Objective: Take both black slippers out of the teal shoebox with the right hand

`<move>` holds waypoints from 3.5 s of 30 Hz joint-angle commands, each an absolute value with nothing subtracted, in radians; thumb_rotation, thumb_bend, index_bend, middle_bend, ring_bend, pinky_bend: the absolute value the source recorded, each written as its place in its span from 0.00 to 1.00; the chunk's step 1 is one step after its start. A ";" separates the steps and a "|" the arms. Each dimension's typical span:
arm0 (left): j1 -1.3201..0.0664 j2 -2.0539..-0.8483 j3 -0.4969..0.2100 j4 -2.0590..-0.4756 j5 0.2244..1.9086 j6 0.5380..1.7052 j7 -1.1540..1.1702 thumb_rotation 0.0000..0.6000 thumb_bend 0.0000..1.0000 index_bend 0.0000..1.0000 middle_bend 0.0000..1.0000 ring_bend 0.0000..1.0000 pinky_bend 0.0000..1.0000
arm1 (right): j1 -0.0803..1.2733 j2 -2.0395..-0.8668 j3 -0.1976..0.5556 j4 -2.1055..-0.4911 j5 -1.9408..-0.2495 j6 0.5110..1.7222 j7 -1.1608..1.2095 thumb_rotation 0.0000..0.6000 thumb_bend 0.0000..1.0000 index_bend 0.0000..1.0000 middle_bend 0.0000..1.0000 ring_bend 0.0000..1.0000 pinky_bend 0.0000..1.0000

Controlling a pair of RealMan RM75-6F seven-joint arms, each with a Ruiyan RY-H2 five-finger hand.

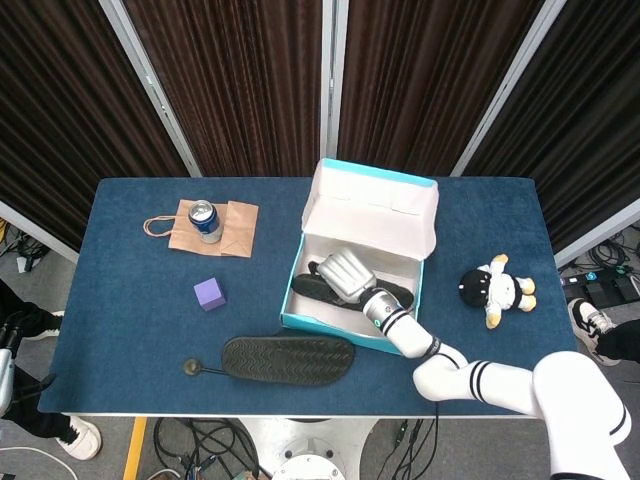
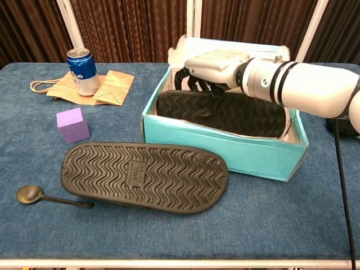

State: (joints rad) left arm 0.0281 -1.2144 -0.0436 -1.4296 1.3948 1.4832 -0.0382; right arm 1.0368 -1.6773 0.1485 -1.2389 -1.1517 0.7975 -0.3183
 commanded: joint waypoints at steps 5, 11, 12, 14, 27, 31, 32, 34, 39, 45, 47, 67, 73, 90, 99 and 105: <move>0.027 -1.211 -0.044 -1.434 1.395 1.483 -0.035 1.00 0.00 0.16 0.09 0.01 0.05 | 1.012 -1.640 0.162 -1.242 -1.320 0.904 -0.174 1.00 0.51 0.88 0.63 0.59 0.85; 0.027 -1.207 -0.046 -1.441 1.397 1.488 -0.030 1.00 0.00 0.16 0.09 0.01 0.05 | 0.989 -1.566 0.182 -1.311 -1.393 0.978 -0.099 1.00 0.51 0.88 0.63 0.60 0.85; 0.027 -1.207 -0.047 -1.441 1.396 1.489 -0.029 1.00 0.00 0.16 0.09 0.01 0.05 | 0.983 -1.548 0.184 -1.331 -1.404 0.990 -0.091 1.00 0.51 0.88 0.63 0.60 0.85; 0.026 -1.204 -0.047 -1.445 1.397 1.488 -0.025 1.00 0.00 0.16 0.09 0.01 0.05 | 0.964 -1.498 0.184 -1.389 -1.430 1.021 -0.075 1.00 0.51 0.88 0.63 0.60 0.85; 0.025 -1.188 -0.047 -1.478 1.409 1.501 -0.009 1.00 0.00 0.16 0.09 0.01 0.05 | 0.755 -1.129 0.043 -1.701 -1.693 1.259 -0.067 1.00 0.50 0.88 0.63 0.60 0.85; 0.022 -1.181 -0.047 -1.494 1.415 1.504 0.001 1.00 0.00 0.16 0.09 0.01 0.05 | 0.697 -1.100 -0.008 -1.675 -1.755 1.311 -0.035 1.00 0.50 0.88 0.63 0.60 0.85; 0.022 -1.179 -0.047 -1.498 1.417 1.506 0.003 1.00 0.00 0.16 0.09 0.01 0.05 | 0.682 -1.100 -0.022 -1.657 -1.773 1.324 -0.024 1.00 0.50 0.88 0.63 0.60 0.85; 0.022 -1.175 -0.047 -1.505 1.417 1.508 0.008 1.00 0.00 0.16 0.09 0.01 0.05 | 0.662 -1.103 -0.041 -1.623 -1.797 1.342 -0.014 1.00 0.49 0.88 0.63 0.60 0.84; 0.027 -1.163 -0.044 -1.526 1.412 1.510 0.025 1.00 0.00 0.16 0.09 0.01 0.05 | 0.611 -1.123 -0.060 -1.523 -1.850 1.427 0.051 1.00 0.49 0.87 0.63 0.60 0.84; 0.029 -1.149 -0.043 -1.555 1.411 1.517 0.048 1.00 0.00 0.16 0.09 0.01 0.05 | 0.564 -1.123 -0.054 -1.442 -1.862 1.510 0.110 1.00 0.48 0.87 0.63 0.60 0.84; 0.029 -1.146 -0.043 -1.564 1.413 1.519 0.052 1.00 0.00 0.16 0.09 0.01 0.05 | 0.549 -1.123 -0.058 -1.422 -1.865 1.525 0.133 1.00 0.47 0.87 0.63 0.60 0.84; 0.016 -1.133 -0.037 -1.608 1.432 1.515 0.080 1.00 0.00 0.16 0.09 0.01 0.05 | 0.519 -1.484 -0.120 -0.771 -2.005 1.647 0.249 1.00 0.38 0.84 0.62 0.58 0.76; 0.016 -1.136 -0.035 -1.602 1.430 1.513 0.076 1.00 0.00 0.16 0.09 0.01 0.05 | 0.515 -1.493 -0.157 -0.779 -1.981 1.555 0.259 1.00 0.15 0.36 0.31 0.24 0.38; 0.007 -1.152 -0.036 -1.576 1.436 1.506 0.047 1.00 0.00 0.16 0.09 0.01 0.05 | 0.505 -1.181 -0.202 -1.300 -1.806 1.221 0.026 1.00 0.00 0.00 0.00 0.00 0.00; -0.002 -1.169 -0.037 -1.553 1.436 1.492 0.026 1.00 0.00 0.16 0.09 0.01 0.05 | 0.354 -1.141 -0.064 -1.510 -1.573 1.420 0.057 1.00 0.13 0.19 0.21 0.11 0.19; -0.010 -1.188 -0.039 -1.526 1.439 1.486 0.011 1.00 0.00 0.16 0.09 0.01 0.05 | 0.245 -1.109 -0.061 -1.609 -1.500 1.500 0.017 1.00 0.16 0.10 0.12 0.04 0.16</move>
